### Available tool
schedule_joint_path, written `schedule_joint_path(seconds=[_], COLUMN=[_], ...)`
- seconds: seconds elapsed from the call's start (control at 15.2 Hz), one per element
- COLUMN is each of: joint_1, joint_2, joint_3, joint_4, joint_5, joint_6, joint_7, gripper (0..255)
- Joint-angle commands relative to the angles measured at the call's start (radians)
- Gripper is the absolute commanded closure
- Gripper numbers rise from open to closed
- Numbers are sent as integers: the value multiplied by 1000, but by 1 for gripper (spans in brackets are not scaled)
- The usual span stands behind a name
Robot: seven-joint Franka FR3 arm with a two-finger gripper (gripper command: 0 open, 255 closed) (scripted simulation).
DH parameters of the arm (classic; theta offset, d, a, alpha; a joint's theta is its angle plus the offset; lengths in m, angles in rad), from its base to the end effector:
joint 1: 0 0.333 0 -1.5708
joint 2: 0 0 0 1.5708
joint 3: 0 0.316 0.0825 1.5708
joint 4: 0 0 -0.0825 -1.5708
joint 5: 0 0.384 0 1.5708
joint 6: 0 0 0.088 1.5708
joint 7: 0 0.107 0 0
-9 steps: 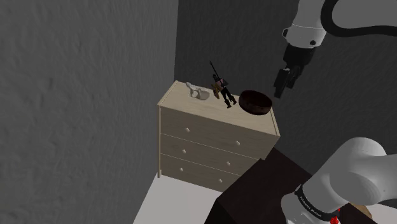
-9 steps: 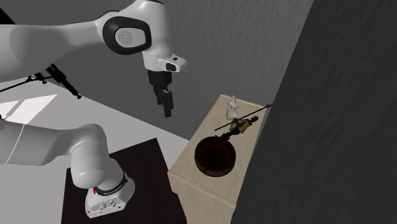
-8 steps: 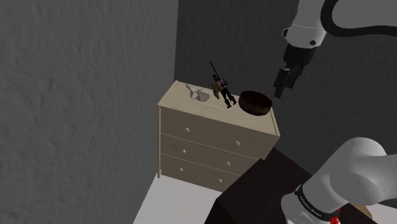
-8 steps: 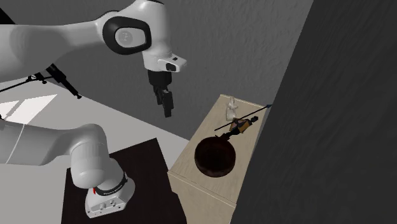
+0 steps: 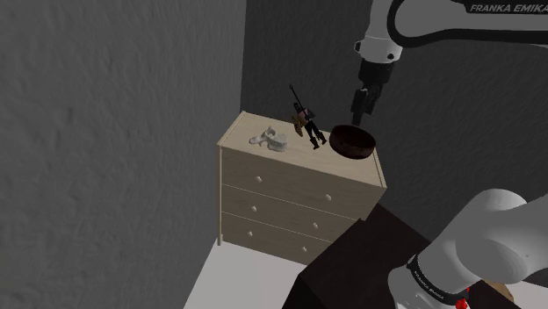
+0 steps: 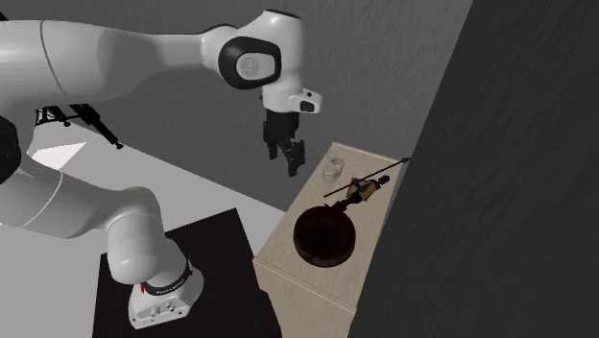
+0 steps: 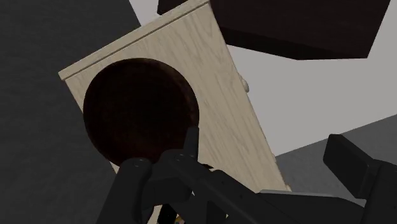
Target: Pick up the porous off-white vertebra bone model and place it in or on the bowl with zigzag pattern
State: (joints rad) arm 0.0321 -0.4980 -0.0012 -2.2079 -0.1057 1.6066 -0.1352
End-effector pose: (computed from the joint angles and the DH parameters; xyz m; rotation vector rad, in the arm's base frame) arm 0.3900 0.0010 0.5635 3.0262 0.2663 -0.1651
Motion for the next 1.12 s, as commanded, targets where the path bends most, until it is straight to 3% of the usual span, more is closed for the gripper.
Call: schedule_joint_path(seconds=[0.0,0.53,1.06], joint_1=[9,31,41], joint_2=[83,410,747], joint_3=[-9,-36,-20], joint_4=[40,282,616], joint_5=[3,29,63], joint_6=[37,97,70], joint_7=[-41,-217,-373], gripper=[0,0,0])
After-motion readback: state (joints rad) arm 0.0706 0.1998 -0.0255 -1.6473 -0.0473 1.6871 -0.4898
